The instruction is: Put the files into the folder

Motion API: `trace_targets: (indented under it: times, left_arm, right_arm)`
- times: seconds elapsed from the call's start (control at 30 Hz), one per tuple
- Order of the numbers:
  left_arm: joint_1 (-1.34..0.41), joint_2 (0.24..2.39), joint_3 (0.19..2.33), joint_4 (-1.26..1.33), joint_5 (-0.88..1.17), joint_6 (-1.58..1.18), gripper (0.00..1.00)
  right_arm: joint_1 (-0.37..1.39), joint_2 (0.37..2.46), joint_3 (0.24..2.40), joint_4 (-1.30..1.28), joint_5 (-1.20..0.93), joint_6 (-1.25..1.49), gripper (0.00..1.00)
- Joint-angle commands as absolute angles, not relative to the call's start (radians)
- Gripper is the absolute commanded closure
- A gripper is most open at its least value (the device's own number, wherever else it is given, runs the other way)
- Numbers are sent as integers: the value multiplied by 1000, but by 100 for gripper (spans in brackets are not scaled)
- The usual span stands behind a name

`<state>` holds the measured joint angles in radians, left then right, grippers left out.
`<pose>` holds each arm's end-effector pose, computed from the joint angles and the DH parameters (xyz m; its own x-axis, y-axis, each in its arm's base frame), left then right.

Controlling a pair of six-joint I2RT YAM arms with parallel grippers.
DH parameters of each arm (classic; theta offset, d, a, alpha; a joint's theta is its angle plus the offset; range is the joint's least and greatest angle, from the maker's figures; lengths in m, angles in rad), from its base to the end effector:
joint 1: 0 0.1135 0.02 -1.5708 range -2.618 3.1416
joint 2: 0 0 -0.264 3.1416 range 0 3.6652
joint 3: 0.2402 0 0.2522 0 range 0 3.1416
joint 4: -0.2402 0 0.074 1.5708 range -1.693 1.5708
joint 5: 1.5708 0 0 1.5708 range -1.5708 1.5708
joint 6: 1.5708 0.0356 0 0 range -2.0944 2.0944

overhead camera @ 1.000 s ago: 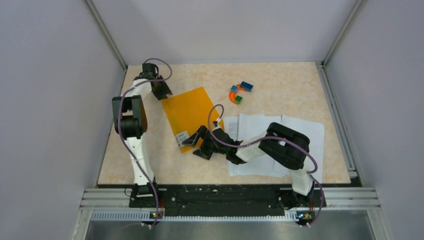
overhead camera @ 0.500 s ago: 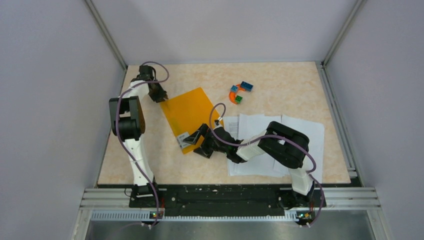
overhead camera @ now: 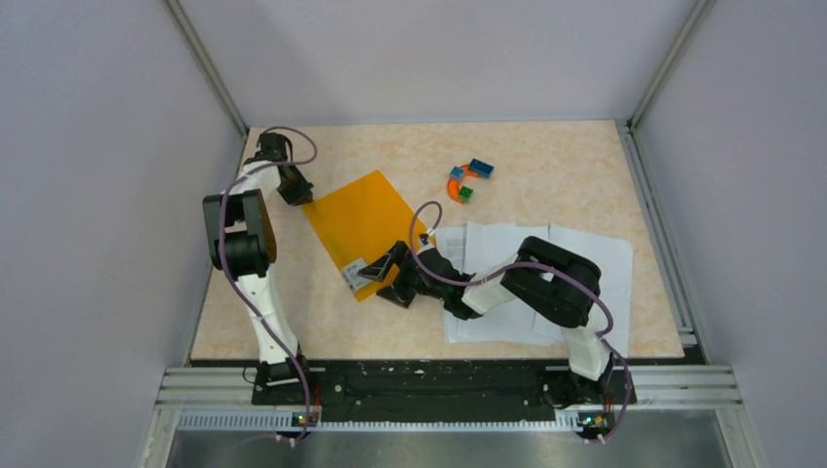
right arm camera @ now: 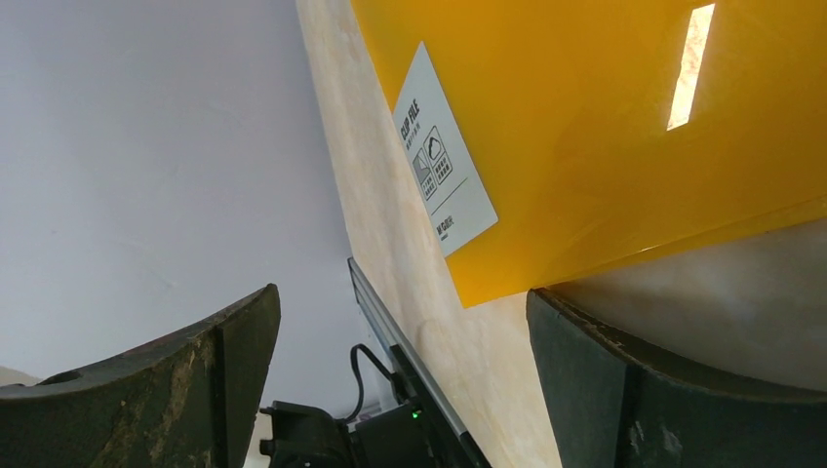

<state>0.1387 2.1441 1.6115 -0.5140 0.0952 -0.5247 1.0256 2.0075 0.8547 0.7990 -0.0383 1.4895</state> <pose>0.4555 0.0602 0.1678 -0.6967 -0.6008 -0.3920 -0.5078 0.7990 -0.3220 0.2004 0.3331 0.1152 -0.8847 0.4618 -0.0630 0.1082 0.3348 0.9360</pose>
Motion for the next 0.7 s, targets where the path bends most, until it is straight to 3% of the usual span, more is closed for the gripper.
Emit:
trace_targets:
  times: [0.0,0.67]
  left_arm:
    - [150,2094,1578,-626,83,-524,90]
    - [172,2096,1577,-641,74,-531,92]
  right_arm:
    - [1006,1994,850,924,-3,1497,6]
    - [1004,1947,805,882,-32,1532,6]
